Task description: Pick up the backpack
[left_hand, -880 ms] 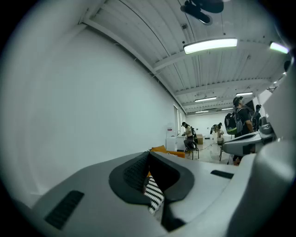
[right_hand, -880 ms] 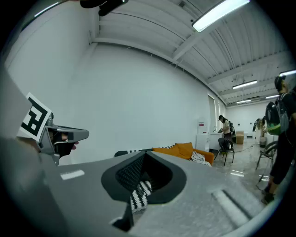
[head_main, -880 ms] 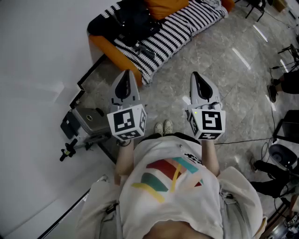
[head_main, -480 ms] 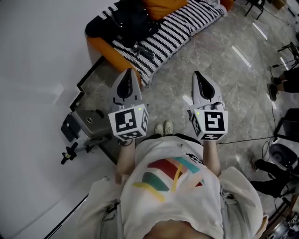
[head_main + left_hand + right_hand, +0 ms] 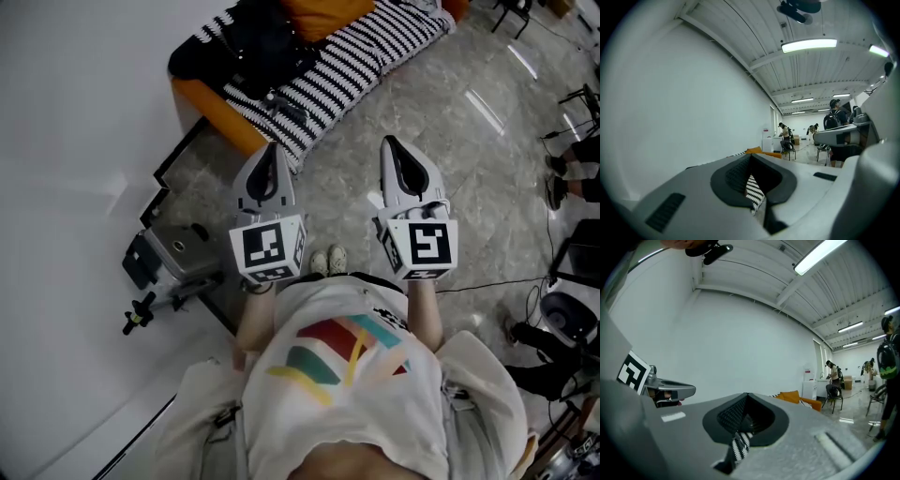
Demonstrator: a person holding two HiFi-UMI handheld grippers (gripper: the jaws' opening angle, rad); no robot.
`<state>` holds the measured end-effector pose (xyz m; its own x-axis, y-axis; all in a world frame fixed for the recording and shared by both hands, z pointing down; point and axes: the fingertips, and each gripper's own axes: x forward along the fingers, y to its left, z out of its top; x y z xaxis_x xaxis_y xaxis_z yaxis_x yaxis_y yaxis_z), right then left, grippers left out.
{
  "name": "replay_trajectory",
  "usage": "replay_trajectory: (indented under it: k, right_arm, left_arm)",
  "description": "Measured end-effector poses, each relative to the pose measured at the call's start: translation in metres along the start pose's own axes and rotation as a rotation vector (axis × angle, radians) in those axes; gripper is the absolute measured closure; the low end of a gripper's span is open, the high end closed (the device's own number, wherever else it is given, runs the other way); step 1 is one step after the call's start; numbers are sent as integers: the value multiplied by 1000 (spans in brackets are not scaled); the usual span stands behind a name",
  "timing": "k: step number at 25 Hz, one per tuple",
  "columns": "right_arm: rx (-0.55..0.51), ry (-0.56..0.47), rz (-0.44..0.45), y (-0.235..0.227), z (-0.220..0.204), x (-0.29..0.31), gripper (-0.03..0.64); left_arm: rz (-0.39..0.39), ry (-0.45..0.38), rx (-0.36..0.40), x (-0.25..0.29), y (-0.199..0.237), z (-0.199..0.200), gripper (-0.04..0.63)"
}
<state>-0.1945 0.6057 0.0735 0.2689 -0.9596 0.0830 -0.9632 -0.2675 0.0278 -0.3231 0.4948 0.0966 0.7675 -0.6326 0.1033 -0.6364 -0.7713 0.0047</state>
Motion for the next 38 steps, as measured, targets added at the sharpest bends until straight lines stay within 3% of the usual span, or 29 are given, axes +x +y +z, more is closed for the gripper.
replay_trajectory:
  k: [4, 10, 20, 25, 30, 38]
  right_arm:
    - [3, 9, 11, -3, -5, -2, 614]
    - [-2, -3, 29, -8, -12, -6, 614]
    - [-34, -60, -1, -22, -12, 1, 614]
    - [-24, -42, -8, -39, -23, 20, 614]
    - [-87, -43, -28, -60, -22, 60, 614]
    - [-133, -22, -8, -128, -12, 172, 614]
  left_arm:
    - [-8, -12, -3, 1, -5, -2, 583]
    - [-3, -34, -82, 4, -5, -4, 583]
    - [-29, -79, -106, 33, -3, -1, 583]
    - [-36, -91, -97, 69, -1, -4, 582]
    - [-18, -101, -123, 119, 12, -5, 583]
    - [20, -88, -147, 242, 28, 1, 583]
